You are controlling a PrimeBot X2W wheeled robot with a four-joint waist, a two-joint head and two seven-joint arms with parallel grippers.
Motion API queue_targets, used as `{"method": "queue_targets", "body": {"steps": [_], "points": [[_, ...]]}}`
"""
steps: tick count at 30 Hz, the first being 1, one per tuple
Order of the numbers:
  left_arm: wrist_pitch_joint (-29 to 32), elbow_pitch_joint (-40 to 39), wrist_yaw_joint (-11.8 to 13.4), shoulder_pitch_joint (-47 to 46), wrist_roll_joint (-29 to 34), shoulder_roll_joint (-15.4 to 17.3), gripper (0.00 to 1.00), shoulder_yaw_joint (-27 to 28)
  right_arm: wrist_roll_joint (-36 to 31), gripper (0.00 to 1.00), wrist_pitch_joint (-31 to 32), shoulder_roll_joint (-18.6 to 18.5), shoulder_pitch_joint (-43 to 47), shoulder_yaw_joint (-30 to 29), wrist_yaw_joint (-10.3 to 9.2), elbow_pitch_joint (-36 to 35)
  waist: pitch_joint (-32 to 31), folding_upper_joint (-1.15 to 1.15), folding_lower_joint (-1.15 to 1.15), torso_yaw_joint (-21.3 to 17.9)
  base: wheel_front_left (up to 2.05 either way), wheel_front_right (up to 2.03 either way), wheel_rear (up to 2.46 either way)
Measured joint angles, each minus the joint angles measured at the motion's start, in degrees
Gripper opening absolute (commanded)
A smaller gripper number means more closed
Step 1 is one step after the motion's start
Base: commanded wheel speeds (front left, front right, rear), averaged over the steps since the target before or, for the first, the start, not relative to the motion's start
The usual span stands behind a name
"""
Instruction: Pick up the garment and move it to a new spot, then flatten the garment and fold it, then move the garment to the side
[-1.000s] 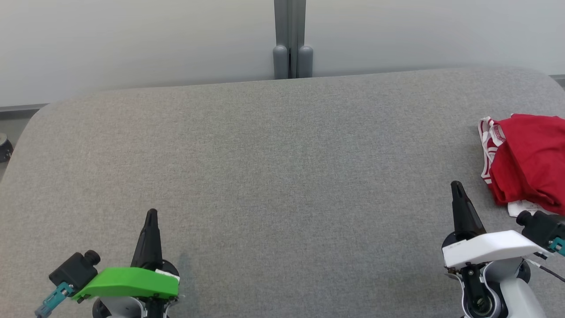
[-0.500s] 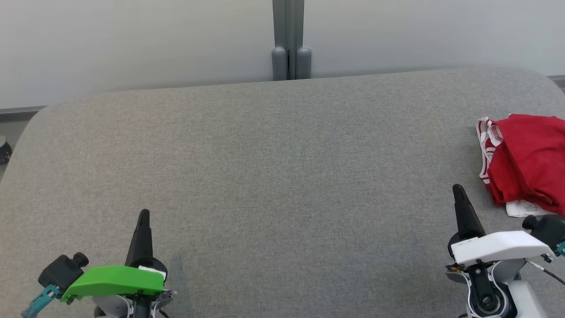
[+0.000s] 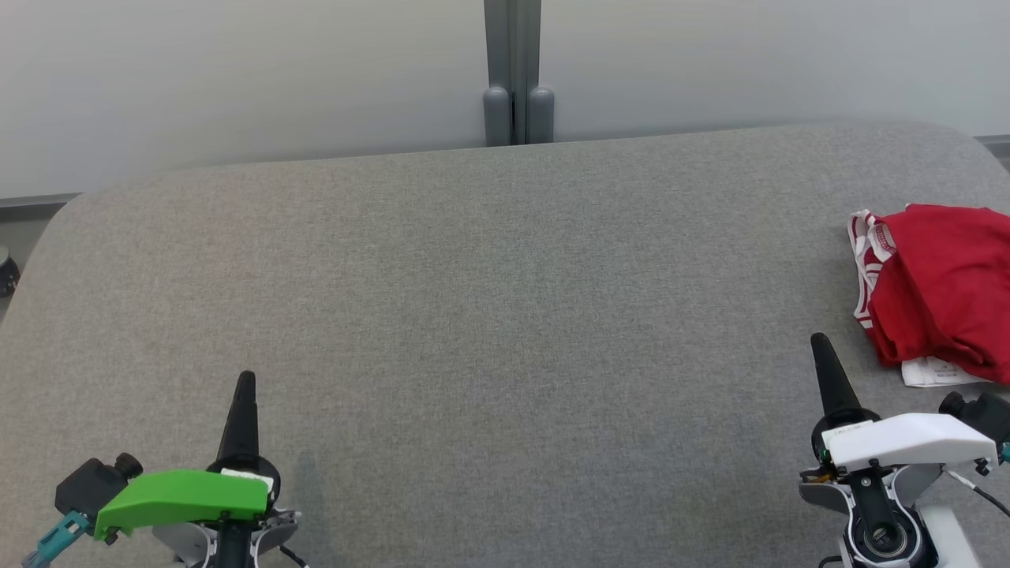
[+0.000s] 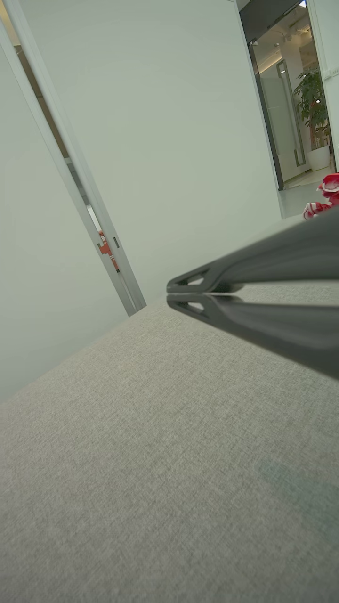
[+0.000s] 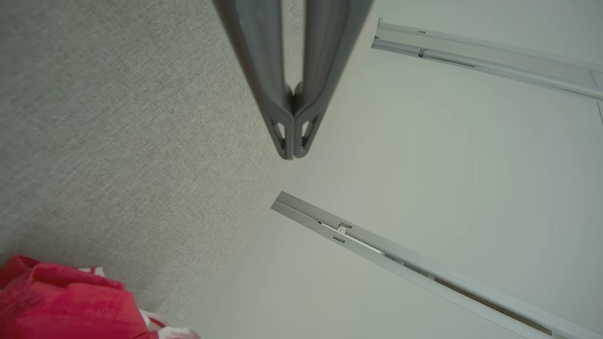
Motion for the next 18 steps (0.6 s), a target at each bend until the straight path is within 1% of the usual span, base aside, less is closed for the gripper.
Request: {"method": "queue_targets", "body": {"steps": [18], "points": [[2.9,0.7,-0.7,-0.4,-9.2,0.0,0.0,2.4,11.2,0.0,2.9,0.0,-0.2,-0.9,-0.01,0.5,-0.4,0.0,0.0,-0.3,0.0,0.0,0.0]]}}
